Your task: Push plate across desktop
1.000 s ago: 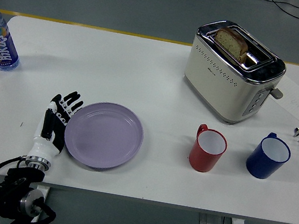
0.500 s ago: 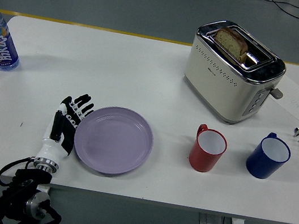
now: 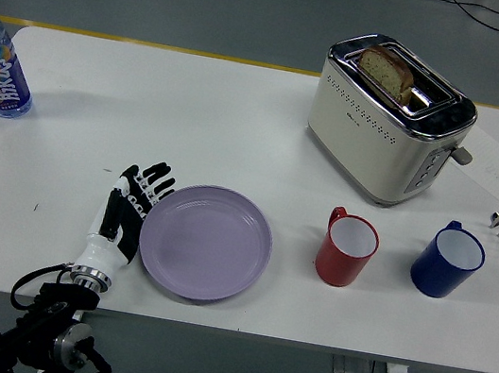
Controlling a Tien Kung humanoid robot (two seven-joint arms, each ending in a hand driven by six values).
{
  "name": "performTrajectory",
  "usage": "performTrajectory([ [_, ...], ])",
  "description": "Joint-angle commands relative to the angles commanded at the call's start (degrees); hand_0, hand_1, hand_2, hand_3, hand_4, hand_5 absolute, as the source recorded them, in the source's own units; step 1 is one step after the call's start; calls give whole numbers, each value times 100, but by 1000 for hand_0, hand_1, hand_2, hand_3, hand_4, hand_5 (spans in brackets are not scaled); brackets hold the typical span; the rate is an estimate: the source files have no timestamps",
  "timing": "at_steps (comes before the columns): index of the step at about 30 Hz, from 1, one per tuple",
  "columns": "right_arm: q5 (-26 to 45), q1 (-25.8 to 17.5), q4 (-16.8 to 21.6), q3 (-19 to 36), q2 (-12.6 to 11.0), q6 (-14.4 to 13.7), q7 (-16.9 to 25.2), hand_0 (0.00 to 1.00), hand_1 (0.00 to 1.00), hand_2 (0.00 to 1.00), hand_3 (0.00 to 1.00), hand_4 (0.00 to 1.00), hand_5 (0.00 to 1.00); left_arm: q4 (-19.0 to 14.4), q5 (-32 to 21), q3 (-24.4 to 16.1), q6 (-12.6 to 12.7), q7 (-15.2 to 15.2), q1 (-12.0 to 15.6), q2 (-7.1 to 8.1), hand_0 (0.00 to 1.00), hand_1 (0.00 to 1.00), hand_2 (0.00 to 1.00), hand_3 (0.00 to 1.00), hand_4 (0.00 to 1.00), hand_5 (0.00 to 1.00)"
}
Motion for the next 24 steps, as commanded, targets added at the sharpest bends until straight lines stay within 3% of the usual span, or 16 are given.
performTrajectory([
  [24, -19, -15, 4, 1, -9, 10, -5, 561, 548, 677, 594, 298, 302, -42, -184, 592, -37, -25, -169, 0, 797, 822, 854, 711, 463, 998],
])
